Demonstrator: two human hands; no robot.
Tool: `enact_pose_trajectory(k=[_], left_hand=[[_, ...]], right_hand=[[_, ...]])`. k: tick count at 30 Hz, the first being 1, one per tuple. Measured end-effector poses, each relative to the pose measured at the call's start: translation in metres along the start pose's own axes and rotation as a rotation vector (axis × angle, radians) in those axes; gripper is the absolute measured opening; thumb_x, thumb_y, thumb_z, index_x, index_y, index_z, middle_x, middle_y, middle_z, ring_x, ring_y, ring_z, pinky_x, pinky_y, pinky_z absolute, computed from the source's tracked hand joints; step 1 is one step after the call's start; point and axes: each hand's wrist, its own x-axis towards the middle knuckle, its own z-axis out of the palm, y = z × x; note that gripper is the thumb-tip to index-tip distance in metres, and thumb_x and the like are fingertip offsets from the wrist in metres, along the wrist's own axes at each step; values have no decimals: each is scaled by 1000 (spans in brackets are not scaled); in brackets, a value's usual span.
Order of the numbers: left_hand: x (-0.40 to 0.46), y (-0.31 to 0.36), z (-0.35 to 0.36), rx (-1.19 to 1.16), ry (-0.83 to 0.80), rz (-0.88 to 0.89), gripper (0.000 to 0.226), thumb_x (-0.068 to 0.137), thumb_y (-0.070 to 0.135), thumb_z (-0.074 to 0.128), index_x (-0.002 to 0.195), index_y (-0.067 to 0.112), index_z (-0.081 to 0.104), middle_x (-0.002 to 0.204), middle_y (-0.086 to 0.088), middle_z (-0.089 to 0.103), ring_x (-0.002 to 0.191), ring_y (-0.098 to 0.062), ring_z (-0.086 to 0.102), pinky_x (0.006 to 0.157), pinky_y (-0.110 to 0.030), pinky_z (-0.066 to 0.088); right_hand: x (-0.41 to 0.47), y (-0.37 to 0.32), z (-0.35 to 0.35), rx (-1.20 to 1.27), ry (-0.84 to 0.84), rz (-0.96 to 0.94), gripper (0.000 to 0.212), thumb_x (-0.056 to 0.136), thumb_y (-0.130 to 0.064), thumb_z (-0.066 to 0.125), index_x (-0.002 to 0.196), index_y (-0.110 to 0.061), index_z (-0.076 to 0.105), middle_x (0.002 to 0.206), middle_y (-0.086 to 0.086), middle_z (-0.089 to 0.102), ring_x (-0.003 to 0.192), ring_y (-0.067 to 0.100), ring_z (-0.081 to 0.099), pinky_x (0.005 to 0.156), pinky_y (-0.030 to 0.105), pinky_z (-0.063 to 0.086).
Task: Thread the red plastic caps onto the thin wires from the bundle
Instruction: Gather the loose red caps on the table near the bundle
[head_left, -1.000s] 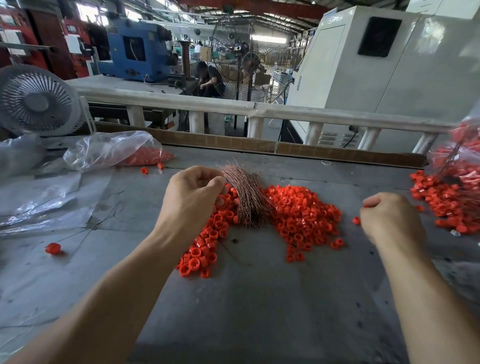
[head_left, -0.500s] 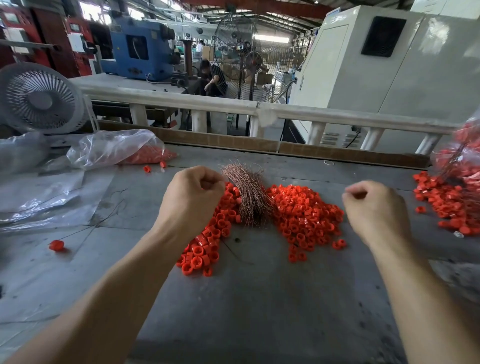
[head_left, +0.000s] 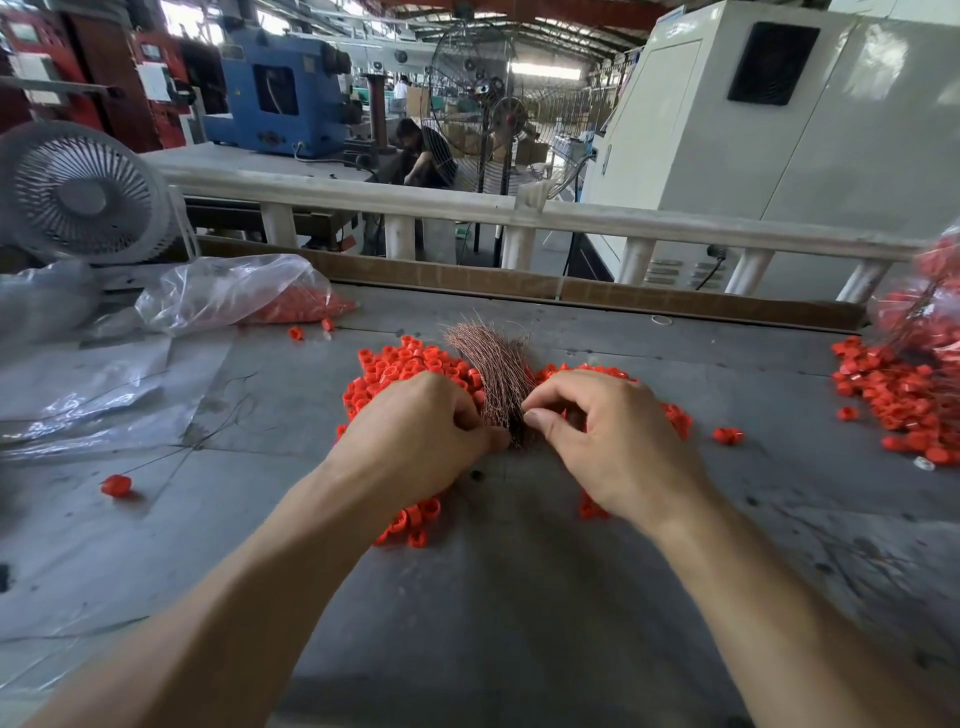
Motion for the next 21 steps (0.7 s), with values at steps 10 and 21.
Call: enact_pose_trajectory(k=[10,21], left_hand=[[0,0,-4,-19,23,-23,24,88,40,74,72,22,73,68,5,70,67,-12,64,63,-33,54],[8,-23,-22,-15,176,-89,11,86,33,78,76,31,74,78,14,68,73,-9,63,68,-30,50]], right_hand=[[-1,-6,3,-25,-233,-90,20,90,-13,73,100,-30,73,102,-13,60,98,12,61,88,41,51],[0,-12,6,7,-210,-172,14,88,-17,78,92,-30,79,97,-19,56,100,3,54,89,33,50]])
